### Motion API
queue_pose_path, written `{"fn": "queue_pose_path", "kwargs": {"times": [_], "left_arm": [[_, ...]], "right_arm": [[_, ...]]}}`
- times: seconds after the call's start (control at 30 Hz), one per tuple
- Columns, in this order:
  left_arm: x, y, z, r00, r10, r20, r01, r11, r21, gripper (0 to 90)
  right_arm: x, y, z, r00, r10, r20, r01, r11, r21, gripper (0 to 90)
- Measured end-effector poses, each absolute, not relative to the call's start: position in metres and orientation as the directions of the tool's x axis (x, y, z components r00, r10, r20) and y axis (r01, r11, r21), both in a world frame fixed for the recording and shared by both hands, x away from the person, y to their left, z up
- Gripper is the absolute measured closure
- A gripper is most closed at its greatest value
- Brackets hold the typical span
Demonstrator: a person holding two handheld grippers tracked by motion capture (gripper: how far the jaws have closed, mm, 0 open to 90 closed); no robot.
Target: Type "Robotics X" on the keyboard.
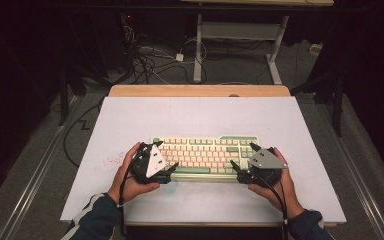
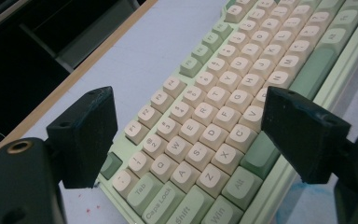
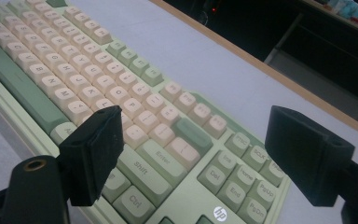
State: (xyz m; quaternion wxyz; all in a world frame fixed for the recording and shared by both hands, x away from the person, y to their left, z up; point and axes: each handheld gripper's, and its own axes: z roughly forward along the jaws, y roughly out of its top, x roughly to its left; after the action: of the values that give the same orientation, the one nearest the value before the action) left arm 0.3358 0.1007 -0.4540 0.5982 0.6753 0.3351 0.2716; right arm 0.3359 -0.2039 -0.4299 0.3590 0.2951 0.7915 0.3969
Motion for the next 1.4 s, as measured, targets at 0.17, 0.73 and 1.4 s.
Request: {"fn": "queue_pose_path", "kwargs": {"times": [0.17, 0.73, 1.4], "left_arm": [[0.331, 0.106, -0.454, 0.627, 0.779, -0.026, 0.124, -0.067, 0.99, 17.5], [0.312, 0.133, -0.452, 0.615, 0.788, -0.026, 0.102, -0.047, 0.994, 17.4], [0.301, 0.157, -0.467, 0.609, 0.793, -0.03, 0.128, -0.061, 0.99, 17.4]], "right_arm": [[0.332, -0.21, -0.429, -0.565, 0.754, -0.336, 0.183, 0.511, 0.84, 19.9], [0.312, -0.232, -0.426, -0.544, 0.76, -0.355, 0.163, 0.511, 0.844, 19.5], [0.301, -0.263, -0.431, -0.492, 0.796, -0.353, 0.191, 0.494, 0.849, 19.7]]}}
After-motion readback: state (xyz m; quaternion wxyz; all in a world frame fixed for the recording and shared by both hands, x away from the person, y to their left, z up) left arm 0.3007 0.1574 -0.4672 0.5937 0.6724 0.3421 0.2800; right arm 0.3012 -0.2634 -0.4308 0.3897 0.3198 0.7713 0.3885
